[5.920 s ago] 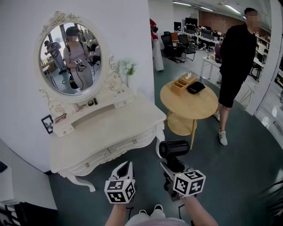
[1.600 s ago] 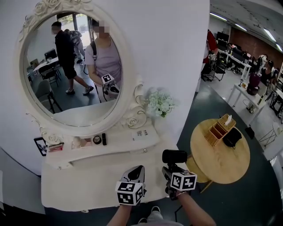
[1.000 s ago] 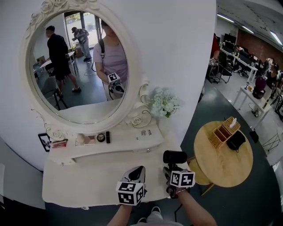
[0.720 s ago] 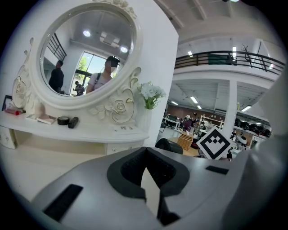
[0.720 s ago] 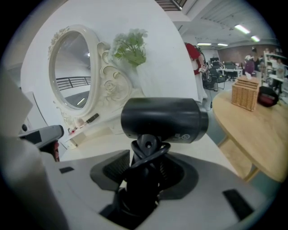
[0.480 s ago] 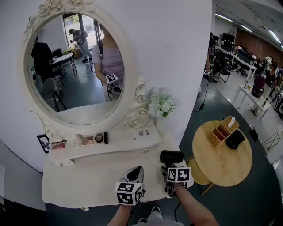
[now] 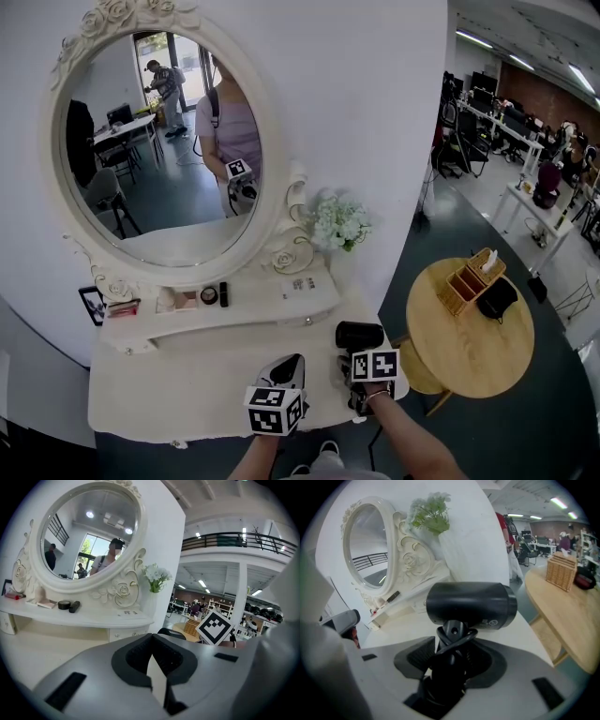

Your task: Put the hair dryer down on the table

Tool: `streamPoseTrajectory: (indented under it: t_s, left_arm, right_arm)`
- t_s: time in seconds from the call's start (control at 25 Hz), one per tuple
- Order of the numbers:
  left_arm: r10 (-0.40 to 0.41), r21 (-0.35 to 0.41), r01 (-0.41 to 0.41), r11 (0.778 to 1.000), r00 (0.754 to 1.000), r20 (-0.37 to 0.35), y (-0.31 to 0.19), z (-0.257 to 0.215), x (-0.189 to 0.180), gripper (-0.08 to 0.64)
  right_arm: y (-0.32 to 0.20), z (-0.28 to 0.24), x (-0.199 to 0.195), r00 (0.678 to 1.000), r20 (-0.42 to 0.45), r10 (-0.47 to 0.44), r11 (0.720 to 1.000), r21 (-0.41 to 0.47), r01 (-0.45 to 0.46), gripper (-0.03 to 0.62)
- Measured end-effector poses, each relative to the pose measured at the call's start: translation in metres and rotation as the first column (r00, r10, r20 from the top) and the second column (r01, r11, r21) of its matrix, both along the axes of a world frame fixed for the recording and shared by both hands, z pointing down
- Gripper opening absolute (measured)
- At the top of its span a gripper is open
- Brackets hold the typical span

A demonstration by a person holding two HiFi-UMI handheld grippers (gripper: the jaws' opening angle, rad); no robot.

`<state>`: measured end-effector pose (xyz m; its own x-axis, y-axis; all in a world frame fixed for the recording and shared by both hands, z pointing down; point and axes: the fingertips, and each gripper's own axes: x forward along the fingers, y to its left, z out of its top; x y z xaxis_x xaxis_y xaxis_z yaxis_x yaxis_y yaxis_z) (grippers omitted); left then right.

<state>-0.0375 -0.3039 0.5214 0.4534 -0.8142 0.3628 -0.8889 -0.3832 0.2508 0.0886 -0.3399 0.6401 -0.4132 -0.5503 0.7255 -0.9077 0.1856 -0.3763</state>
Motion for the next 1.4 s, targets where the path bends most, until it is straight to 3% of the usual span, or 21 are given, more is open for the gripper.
streamPoseTrajectory:
  t_s: [0.96,1.24,1.4]
  left_arm:
    - [-0.005,-0.018,0.005,1.000,1.000,0.007,0.000,0.007,-0.006,0.003]
    - [-0.004,-0.019,0.004,1.000,1.000,0.004,0.003,0.007,-0.008,0.003]
    - [-0.005,-0.023,0.005,1.000,1.000,-0.008,0.004,0.006,-0.010,0.003]
  right_arm:
    - [-0.003,0.012,-0.004,0.997,-0.069,-0.020,0.997,-0.077,0.015,0.210]
    - [-0.003,0.013,-0.002,0.996,-0.089,0.001,0.996,-0.084,-0.009,0.213]
    - [-0.005,0.007,-0.002,0.995,-0.092,0.031,0.998,-0.045,-0.035,0.222]
